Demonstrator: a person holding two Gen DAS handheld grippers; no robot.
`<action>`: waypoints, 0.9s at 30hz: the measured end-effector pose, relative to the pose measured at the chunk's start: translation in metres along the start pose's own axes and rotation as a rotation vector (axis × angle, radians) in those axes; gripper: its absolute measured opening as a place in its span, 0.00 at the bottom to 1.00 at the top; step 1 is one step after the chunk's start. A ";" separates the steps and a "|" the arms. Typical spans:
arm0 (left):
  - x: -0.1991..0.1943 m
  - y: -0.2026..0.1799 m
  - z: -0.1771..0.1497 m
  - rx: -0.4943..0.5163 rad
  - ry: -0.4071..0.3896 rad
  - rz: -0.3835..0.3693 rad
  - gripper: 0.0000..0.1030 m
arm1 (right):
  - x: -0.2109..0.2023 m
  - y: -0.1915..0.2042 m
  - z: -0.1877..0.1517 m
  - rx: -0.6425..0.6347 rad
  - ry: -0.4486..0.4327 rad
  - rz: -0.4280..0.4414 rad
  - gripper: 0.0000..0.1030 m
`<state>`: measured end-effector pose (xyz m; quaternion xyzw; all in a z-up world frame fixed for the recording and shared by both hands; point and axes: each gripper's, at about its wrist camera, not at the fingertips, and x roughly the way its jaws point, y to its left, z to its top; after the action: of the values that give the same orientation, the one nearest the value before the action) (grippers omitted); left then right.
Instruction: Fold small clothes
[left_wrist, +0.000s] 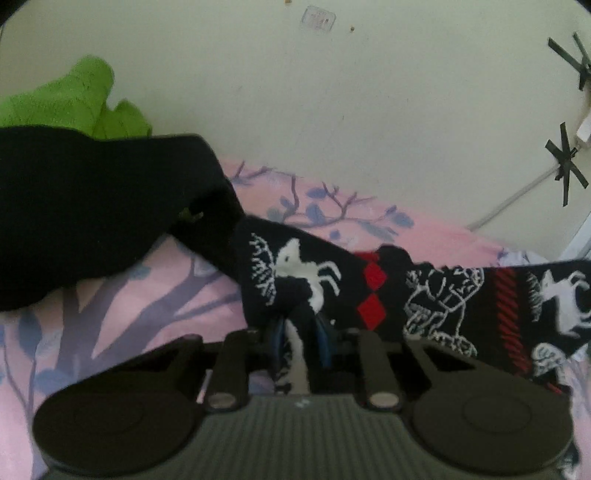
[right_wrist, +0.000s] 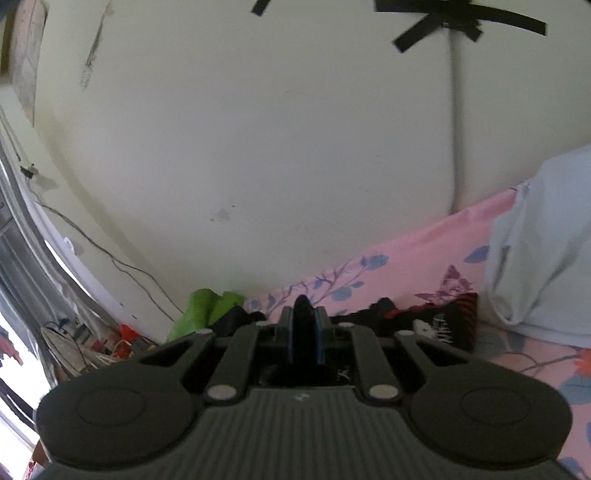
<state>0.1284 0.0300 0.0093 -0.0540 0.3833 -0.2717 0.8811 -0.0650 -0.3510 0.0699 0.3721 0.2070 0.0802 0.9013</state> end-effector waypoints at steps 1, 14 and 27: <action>-0.001 0.000 -0.003 0.016 -0.010 -0.003 0.16 | 0.006 0.007 0.001 -0.008 0.003 0.010 0.06; -0.057 0.046 -0.001 -0.133 -0.188 -0.246 0.47 | 0.144 0.135 -0.066 -0.331 0.360 0.153 0.07; -0.055 0.020 -0.004 -0.034 -0.138 -0.302 0.50 | 0.103 0.129 -0.093 -0.414 0.378 0.171 0.48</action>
<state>0.1032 0.0759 0.0358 -0.1444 0.3142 -0.3899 0.8535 -0.0109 -0.1695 0.0687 0.1750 0.3183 0.2645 0.8934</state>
